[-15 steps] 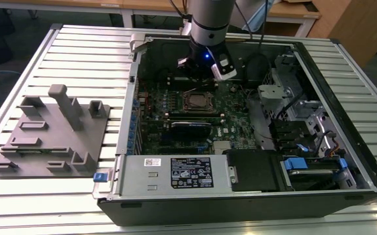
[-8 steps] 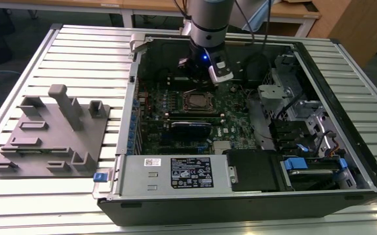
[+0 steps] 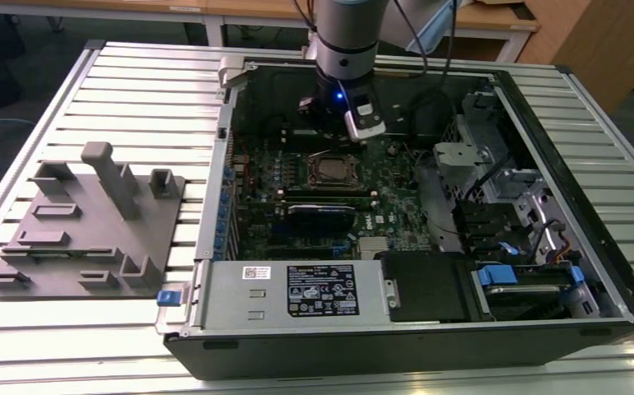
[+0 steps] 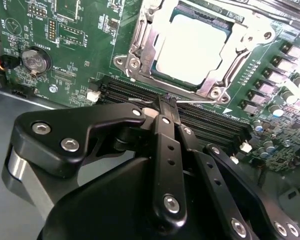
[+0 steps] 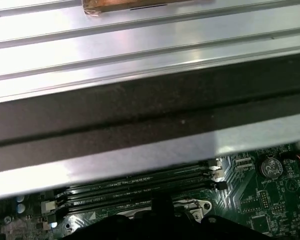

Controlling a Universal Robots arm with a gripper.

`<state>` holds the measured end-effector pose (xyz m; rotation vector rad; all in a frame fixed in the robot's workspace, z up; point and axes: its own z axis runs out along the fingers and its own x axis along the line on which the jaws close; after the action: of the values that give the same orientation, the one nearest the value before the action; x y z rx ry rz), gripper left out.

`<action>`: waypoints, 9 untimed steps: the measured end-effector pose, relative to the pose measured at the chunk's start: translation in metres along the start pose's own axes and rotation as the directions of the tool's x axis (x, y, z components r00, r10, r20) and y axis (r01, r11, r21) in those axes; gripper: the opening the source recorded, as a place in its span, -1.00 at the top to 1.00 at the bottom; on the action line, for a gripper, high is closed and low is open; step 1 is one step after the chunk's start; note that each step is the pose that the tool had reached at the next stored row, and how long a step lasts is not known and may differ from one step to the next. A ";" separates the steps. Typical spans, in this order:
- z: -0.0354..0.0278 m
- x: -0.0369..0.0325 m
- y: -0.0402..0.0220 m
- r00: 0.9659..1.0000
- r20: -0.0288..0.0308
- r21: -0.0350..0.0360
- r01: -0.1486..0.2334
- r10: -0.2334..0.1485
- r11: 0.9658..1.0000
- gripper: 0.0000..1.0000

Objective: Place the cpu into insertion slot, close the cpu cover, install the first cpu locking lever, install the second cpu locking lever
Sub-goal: 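Install the first cpu locking lever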

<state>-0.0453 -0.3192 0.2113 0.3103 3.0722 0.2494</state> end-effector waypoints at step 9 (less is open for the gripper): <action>0.0017 0.0048 -0.0005 0.999 0.043 -0.005 -0.026 0.027 1.000 0.80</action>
<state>-0.0500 -0.3185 0.2094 0.3517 3.0264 0.2469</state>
